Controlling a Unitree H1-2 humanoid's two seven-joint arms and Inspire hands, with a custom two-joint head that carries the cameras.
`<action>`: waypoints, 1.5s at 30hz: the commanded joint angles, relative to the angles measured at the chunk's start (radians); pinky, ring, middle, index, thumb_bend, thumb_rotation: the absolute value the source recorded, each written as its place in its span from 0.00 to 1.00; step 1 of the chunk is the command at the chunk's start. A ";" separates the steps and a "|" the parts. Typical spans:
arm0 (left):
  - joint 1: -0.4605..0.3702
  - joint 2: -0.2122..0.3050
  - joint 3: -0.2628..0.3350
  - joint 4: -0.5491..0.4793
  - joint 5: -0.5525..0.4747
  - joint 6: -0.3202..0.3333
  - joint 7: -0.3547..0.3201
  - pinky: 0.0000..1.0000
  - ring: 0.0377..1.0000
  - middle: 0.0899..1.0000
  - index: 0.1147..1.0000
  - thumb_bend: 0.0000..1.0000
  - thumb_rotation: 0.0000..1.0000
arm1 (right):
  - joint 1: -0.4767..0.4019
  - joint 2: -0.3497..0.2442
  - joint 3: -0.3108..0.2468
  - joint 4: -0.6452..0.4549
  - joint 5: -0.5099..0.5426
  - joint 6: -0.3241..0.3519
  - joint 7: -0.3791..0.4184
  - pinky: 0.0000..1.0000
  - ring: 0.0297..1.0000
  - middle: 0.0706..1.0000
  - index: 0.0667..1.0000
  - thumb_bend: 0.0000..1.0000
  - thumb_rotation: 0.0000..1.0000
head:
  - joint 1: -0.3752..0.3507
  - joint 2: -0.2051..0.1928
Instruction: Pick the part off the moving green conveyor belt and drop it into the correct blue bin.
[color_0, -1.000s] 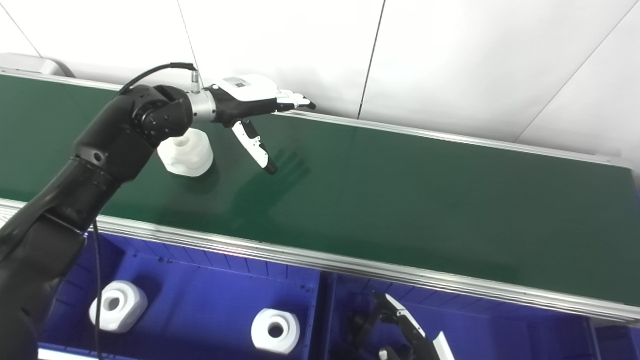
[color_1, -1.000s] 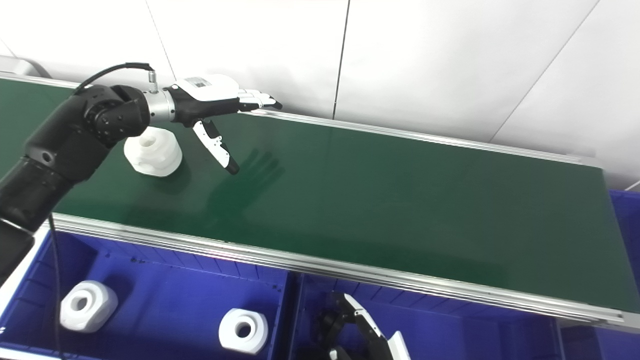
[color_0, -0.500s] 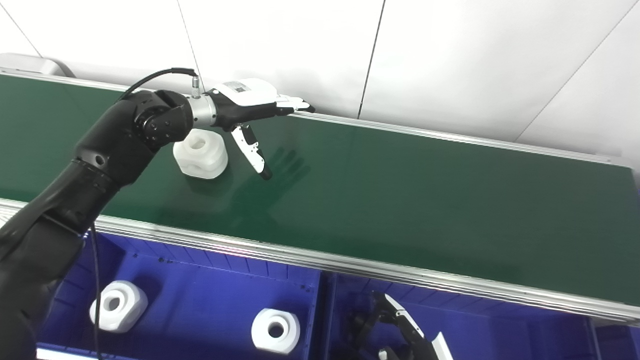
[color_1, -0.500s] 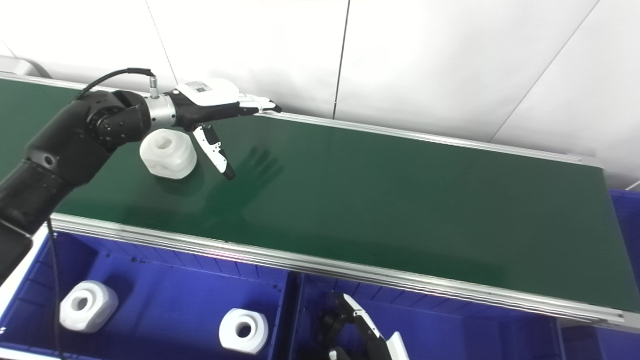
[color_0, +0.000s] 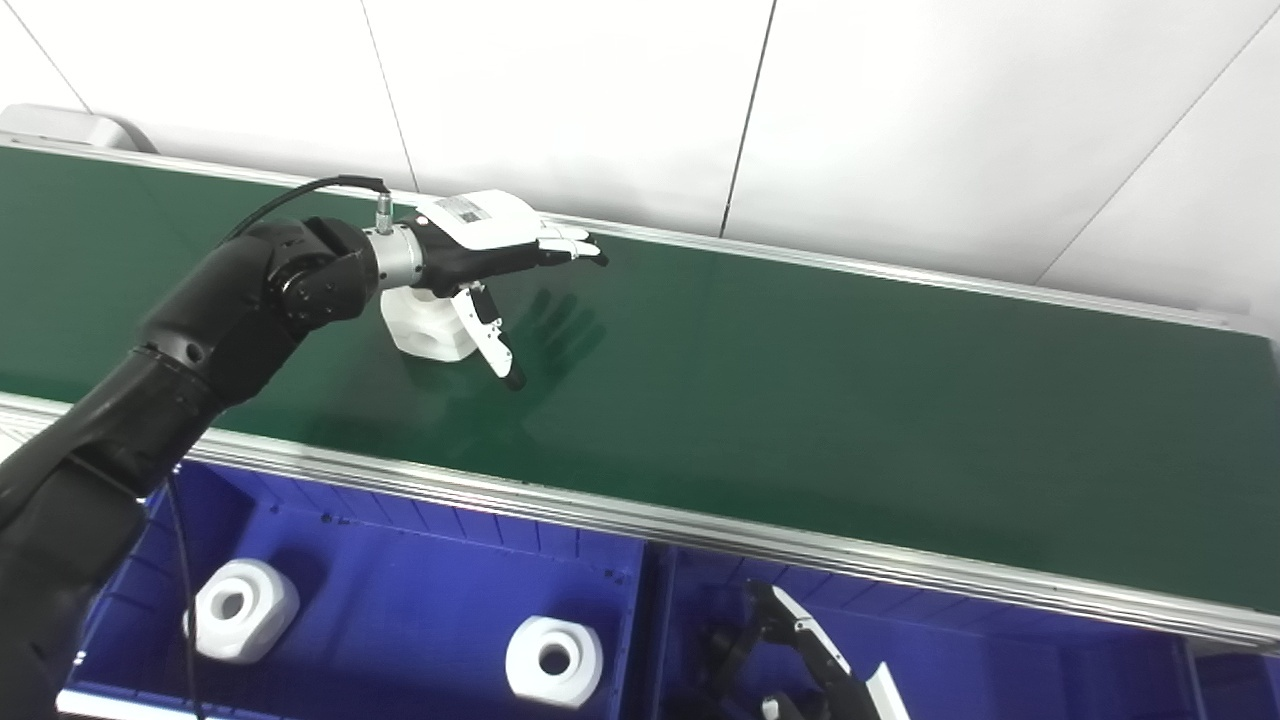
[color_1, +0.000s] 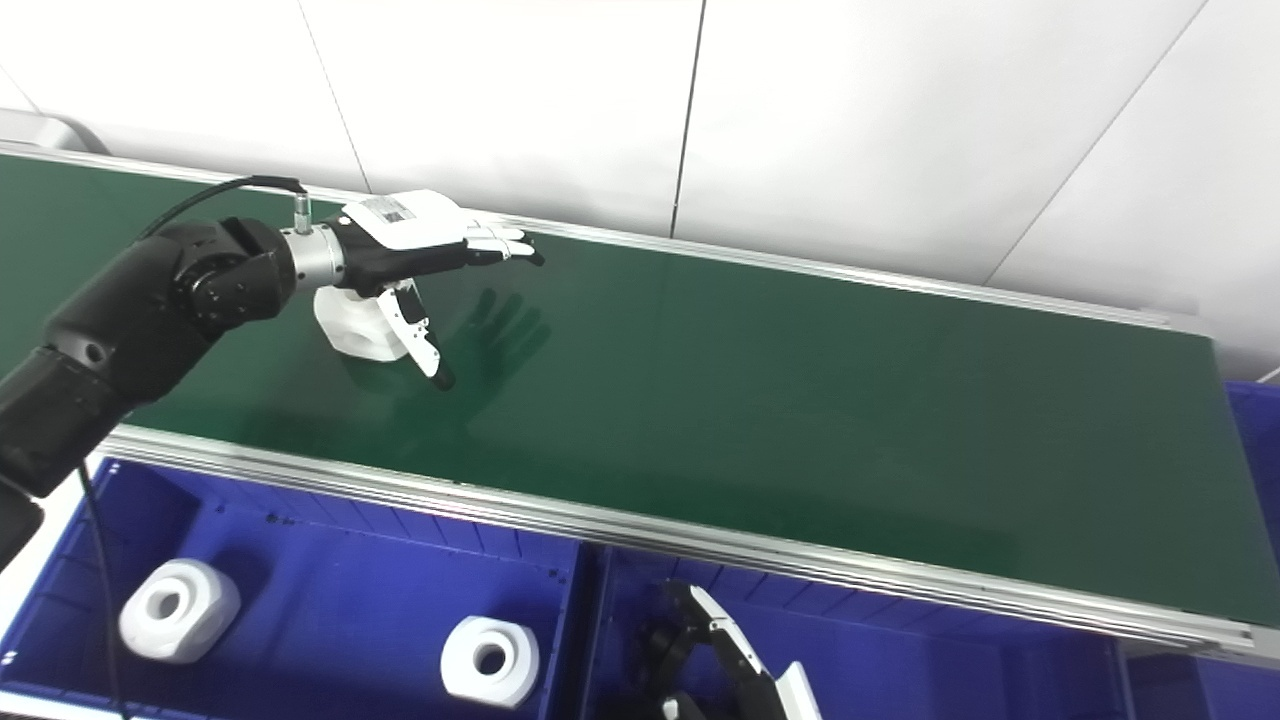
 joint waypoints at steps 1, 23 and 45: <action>-0.033 0.028 0.015 -0.019 0.004 -0.015 0.027 0.86 0.95 0.98 0.94 0.98 0.48 | 0.005 -0.006 0.006 -0.022 0.004 -0.059 -0.016 0.81 0.87 0.90 0.88 0.53 1.00 | 0.001 0.000; -0.038 0.012 0.007 0.064 -0.037 -0.015 0.020 0.70 0.88 0.98 0.91 0.97 0.33 | 0.016 -0.016 0.026 -0.010 0.002 -0.059 -0.047 0.82 0.87 0.90 0.89 0.54 1.00 | -0.013 0.006; -0.067 -0.017 0.060 0.134 -0.083 -0.005 0.060 0.32 0.40 0.58 0.50 0.77 0.00 | 0.016 -0.027 0.033 -0.023 -0.003 -0.059 -0.098 0.82 0.87 0.90 0.88 0.54 1.00 | -0.020 0.016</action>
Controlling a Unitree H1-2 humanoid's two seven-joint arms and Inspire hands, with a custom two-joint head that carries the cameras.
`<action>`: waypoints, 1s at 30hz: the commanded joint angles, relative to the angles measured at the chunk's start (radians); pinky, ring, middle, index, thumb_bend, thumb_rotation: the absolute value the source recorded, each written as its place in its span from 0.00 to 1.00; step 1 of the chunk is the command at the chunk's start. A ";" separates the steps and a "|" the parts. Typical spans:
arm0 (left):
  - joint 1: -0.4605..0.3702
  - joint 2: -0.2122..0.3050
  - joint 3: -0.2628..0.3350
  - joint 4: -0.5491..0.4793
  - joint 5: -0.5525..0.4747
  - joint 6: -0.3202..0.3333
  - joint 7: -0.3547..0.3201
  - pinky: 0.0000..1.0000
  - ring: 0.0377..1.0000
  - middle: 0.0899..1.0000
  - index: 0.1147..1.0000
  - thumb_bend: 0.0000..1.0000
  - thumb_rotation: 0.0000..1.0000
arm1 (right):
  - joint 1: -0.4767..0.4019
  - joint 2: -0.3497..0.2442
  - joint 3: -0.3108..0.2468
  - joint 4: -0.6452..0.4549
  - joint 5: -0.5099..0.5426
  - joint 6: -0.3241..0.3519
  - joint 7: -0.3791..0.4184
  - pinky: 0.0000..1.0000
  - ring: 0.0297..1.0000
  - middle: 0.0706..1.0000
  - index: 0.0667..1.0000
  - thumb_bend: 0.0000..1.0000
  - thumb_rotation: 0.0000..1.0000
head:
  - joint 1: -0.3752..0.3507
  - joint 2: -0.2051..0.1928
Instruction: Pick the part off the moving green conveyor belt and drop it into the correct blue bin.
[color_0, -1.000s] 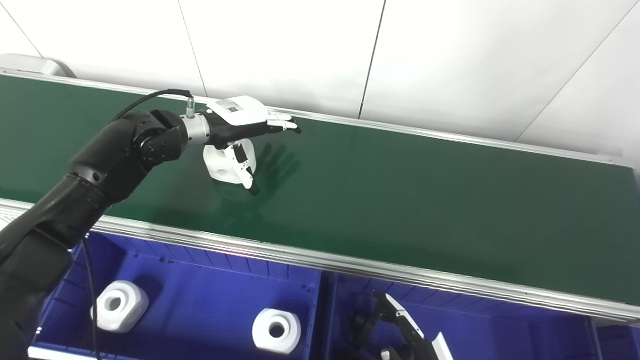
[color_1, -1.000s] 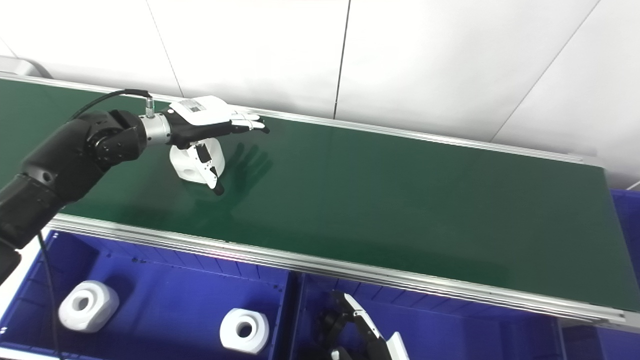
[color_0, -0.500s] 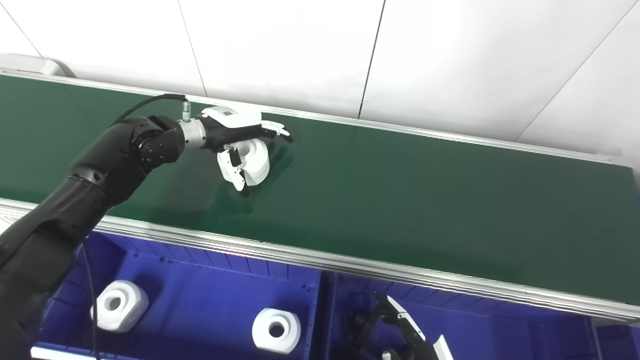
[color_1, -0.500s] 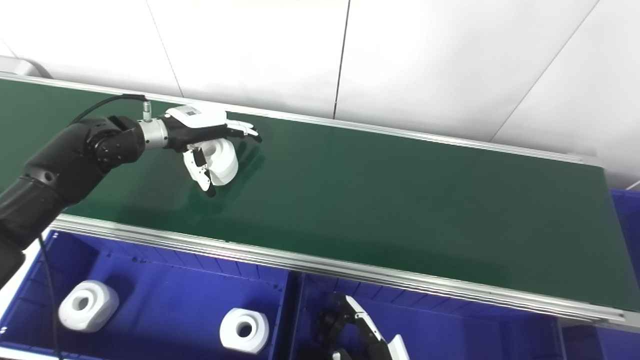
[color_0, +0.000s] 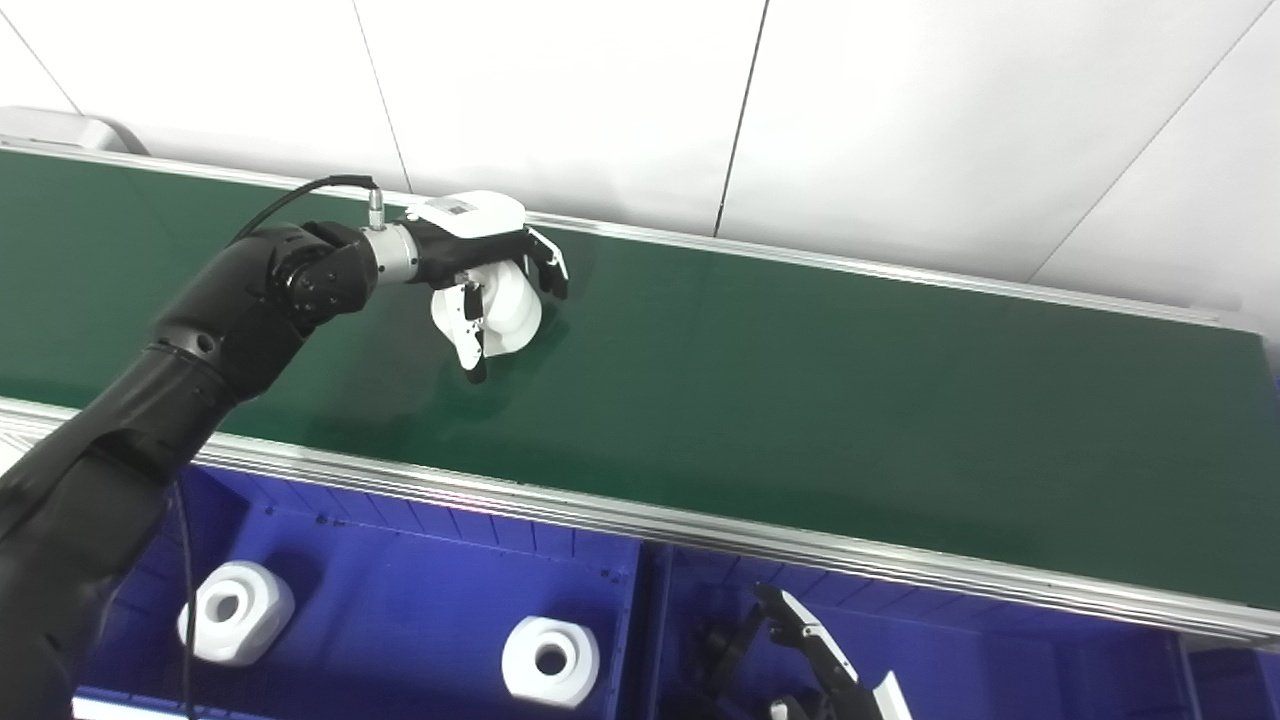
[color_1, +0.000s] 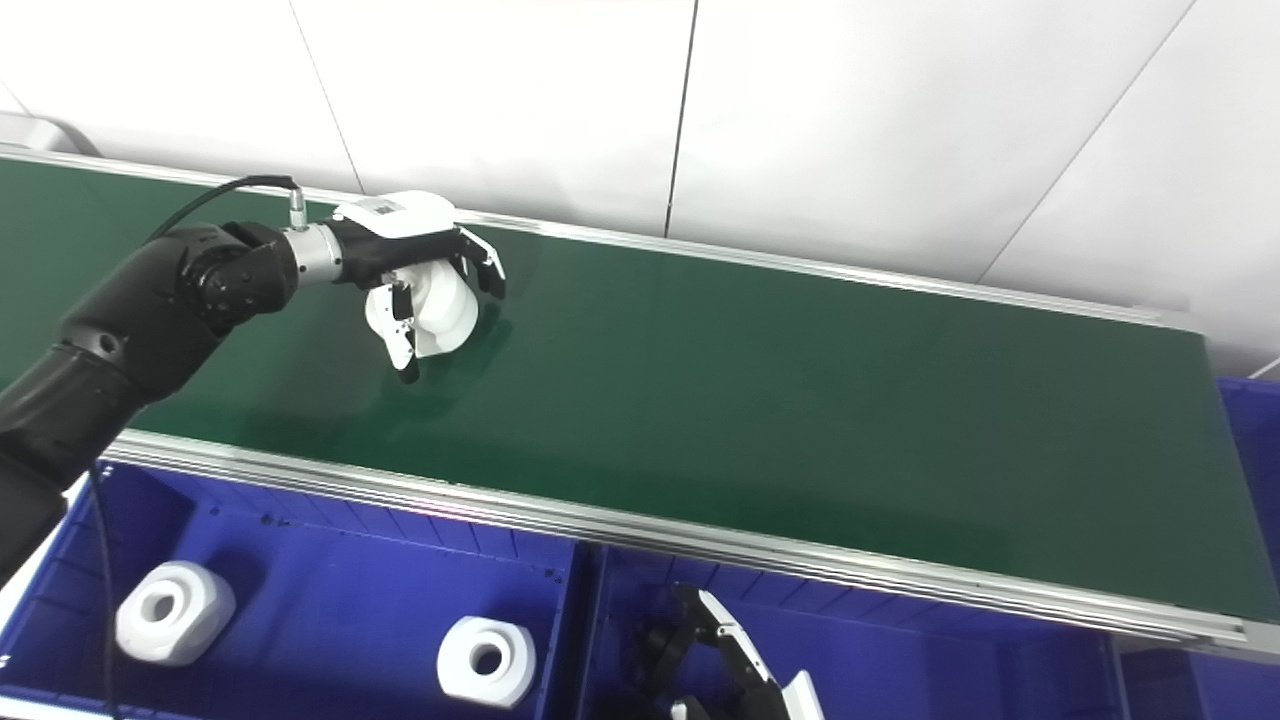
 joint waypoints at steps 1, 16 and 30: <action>-0.049 0.018 0.024 -0.008 -0.017 -0.034 0.041 0.31 0.39 0.57 0.48 0.76 0.00 | 0.009 -0.007 0.000 -0.025 0.000 -0.059 -0.020 0.82 0.87 0.90 0.88 0.54 1.00 | 0.002 -0.001; -0.053 0.023 0.032 -0.033 -0.031 -0.040 0.038 0.29 0.43 0.44 0.35 0.50 0.00 | 0.005 -0.011 0.009 -0.019 0.006 -0.059 -0.034 0.82 0.87 0.89 0.88 0.55 1.00 | 0.000 0.004; -0.060 0.043 0.009 -0.083 -0.102 -0.041 0.026 0.33 0.43 0.44 0.36 0.50 0.00 | -0.005 -0.008 0.018 -0.016 0.001 -0.059 -0.037 0.82 0.87 0.90 0.88 0.53 1.00 | -0.002 0.003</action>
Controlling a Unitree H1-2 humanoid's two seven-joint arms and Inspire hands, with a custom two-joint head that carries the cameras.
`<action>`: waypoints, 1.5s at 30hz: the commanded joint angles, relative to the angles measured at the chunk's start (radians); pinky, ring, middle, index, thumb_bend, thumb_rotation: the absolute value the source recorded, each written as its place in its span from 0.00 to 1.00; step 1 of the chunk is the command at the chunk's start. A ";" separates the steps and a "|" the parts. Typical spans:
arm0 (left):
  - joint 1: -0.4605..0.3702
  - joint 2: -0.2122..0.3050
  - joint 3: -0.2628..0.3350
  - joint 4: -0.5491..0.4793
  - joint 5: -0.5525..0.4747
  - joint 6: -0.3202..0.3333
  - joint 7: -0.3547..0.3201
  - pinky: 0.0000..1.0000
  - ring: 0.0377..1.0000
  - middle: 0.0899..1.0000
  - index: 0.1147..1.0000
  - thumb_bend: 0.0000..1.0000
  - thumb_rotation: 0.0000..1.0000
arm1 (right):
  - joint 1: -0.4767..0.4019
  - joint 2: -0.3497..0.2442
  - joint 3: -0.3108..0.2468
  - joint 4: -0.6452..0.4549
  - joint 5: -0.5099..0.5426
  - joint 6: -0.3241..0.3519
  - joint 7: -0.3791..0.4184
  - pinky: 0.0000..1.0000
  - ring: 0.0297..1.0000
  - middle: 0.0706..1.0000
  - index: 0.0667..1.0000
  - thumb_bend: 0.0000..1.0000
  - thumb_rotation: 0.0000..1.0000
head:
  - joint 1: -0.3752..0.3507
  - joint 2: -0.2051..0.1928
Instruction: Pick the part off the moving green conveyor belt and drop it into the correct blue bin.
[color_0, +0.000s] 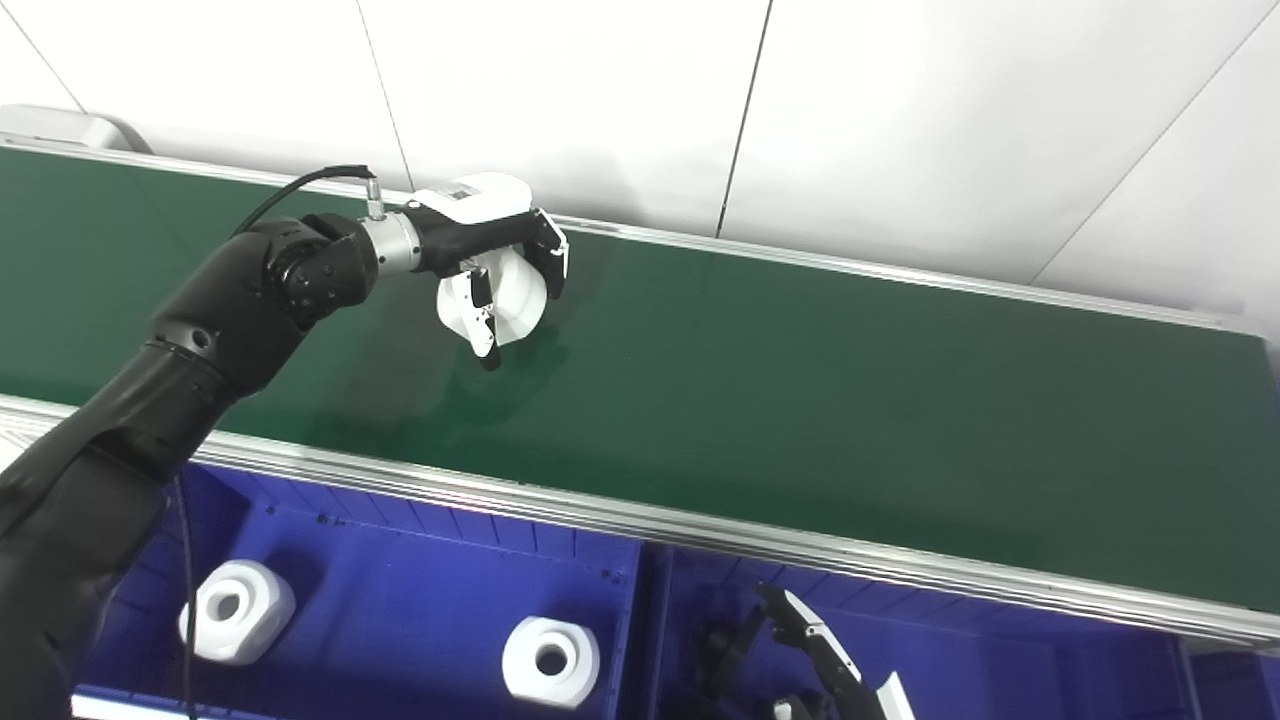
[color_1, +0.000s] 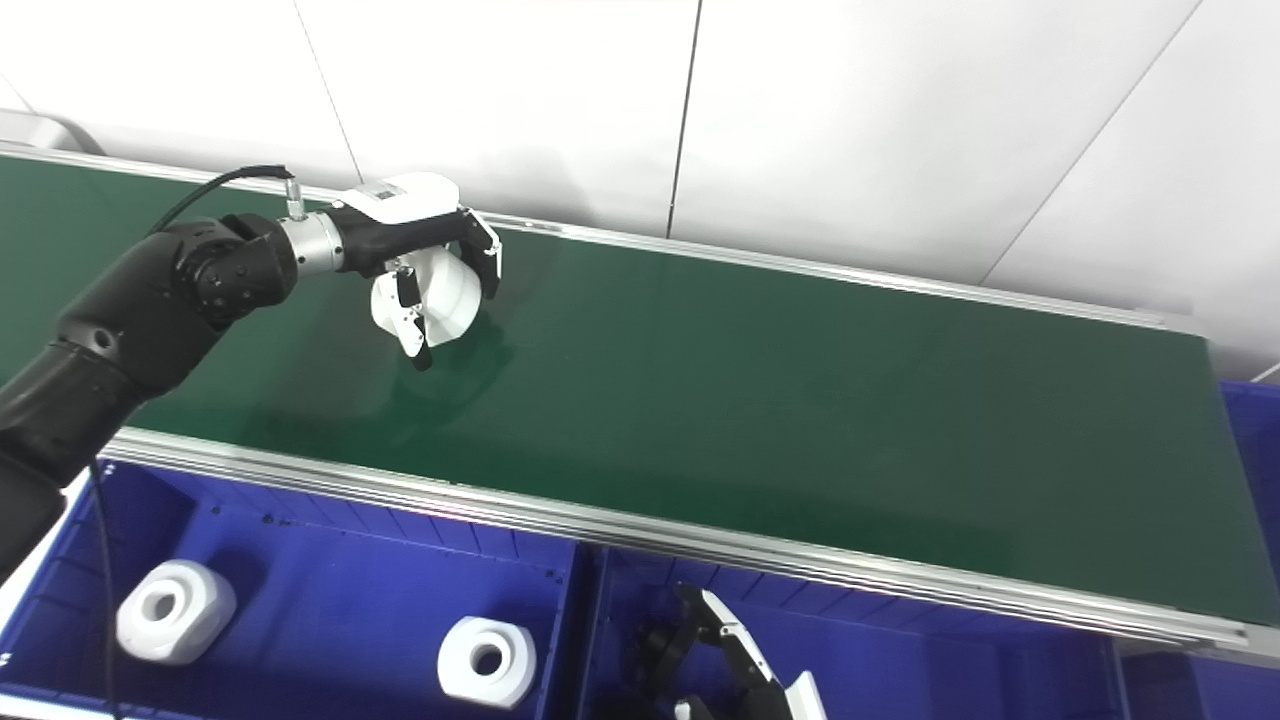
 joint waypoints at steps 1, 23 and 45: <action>-0.056 0.041 0.009 -0.042 -0.034 -0.018 0.012 0.33 0.43 0.44 0.36 0.50 0.00 | 0.001 -0.001 0.005 -0.016 -0.003 -0.059 -0.018 0.82 0.87 0.90 0.88 0.53 1.00 | 0.001 0.000; 0.000 0.057 0.093 -0.291 -0.125 0.035 -0.137 0.30 0.43 0.48 0.40 0.50 0.00 | 0.002 0.004 0.013 -0.011 -0.004 -0.059 -0.023 0.82 0.88 0.90 0.88 0.54 1.00 | 0.002 0.012; 0.326 0.044 0.262 -0.731 -0.360 0.266 -0.181 0.31 0.42 0.47 0.42 0.50 0.00 | -0.003 -0.013 -0.016 -0.045 0.015 -0.058 0.013 0.82 0.87 0.90 0.88 0.55 1.00 | 0.046 0.102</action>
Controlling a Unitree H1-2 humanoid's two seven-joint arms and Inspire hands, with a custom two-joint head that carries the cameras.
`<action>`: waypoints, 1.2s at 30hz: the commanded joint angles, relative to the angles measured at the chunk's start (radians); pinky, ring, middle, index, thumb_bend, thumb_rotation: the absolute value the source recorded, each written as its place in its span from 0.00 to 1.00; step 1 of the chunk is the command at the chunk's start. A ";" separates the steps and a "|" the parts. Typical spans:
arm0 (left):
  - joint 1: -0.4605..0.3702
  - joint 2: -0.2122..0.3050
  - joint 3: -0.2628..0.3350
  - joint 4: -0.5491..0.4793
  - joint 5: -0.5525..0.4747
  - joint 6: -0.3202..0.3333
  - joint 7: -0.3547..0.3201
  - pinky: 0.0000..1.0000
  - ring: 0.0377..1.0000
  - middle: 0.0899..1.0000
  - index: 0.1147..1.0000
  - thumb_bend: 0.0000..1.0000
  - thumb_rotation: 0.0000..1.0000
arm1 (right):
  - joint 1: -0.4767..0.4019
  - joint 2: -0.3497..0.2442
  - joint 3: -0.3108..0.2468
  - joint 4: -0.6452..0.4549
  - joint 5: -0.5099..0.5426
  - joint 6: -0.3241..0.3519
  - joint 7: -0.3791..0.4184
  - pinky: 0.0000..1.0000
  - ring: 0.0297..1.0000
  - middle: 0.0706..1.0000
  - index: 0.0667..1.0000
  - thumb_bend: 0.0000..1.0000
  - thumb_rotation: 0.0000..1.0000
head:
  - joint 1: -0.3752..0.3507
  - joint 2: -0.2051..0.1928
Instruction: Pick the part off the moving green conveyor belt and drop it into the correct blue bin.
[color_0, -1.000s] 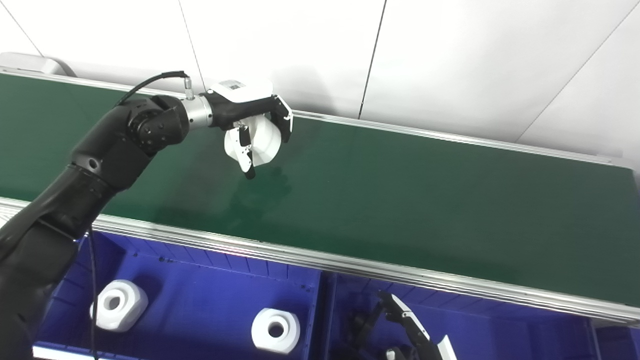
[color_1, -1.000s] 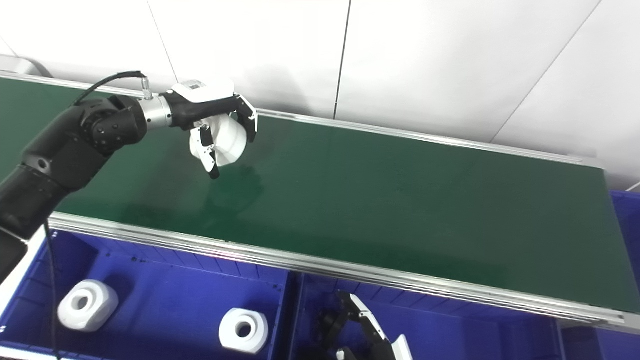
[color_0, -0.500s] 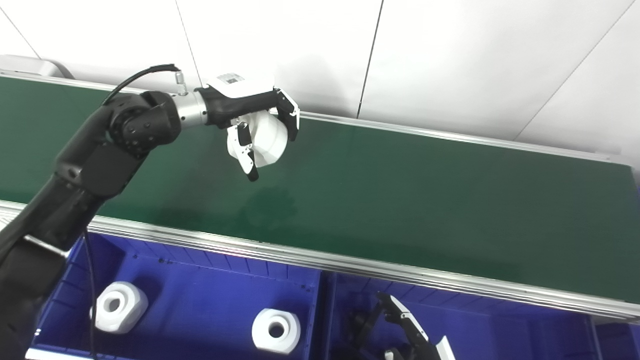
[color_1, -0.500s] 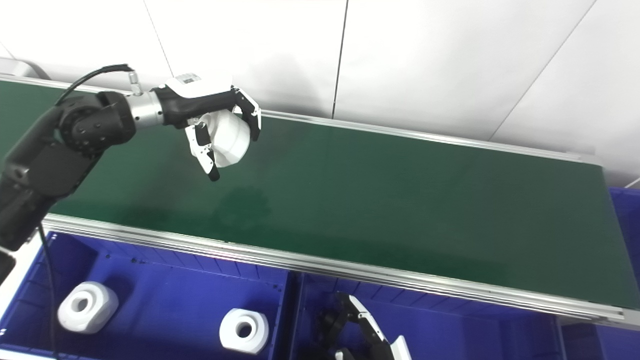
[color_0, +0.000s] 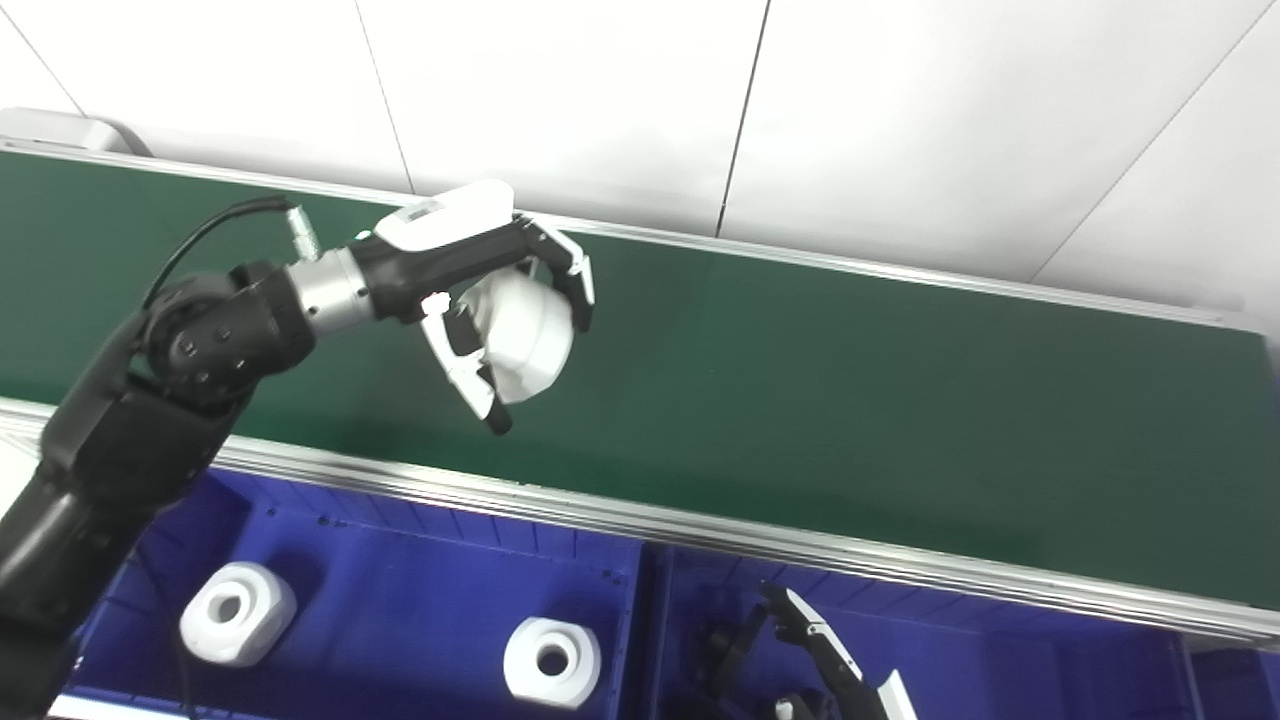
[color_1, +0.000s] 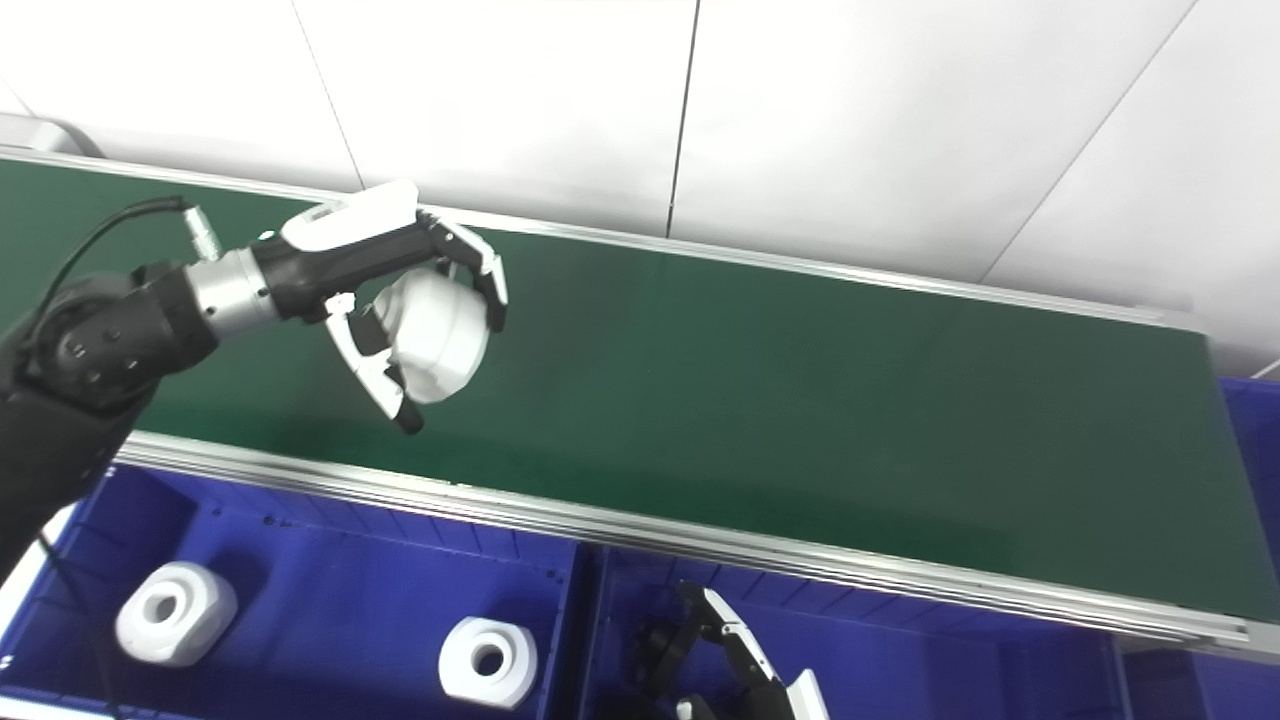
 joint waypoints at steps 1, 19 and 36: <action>0.002 0.009 0.030 -0.044 -0.045 0.021 0.023 0.31 0.42 0.47 0.41 0.50 0.00 | 0.003 -0.003 -0.014 -0.052 0.009 -0.058 0.015 0.82 0.87 0.90 0.88 0.55 1.00 | 0.002 0.035; 0.220 -0.024 0.097 -0.085 -0.103 0.021 0.075 0.27 0.43 0.45 0.41 0.50 0.00 | 0.017 0.053 -0.140 -0.138 0.047 -0.031 0.171 0.81 0.86 0.88 0.86 0.52 1.00 | -0.015 0.125; 0.275 -0.008 0.134 -0.036 -0.189 -0.013 0.066 0.27 0.43 0.46 0.41 0.50 0.00 | 0.013 0.135 -0.179 -0.223 0.014 0.061 0.256 0.82 0.87 0.88 0.87 0.50 1.00 | -0.095 0.188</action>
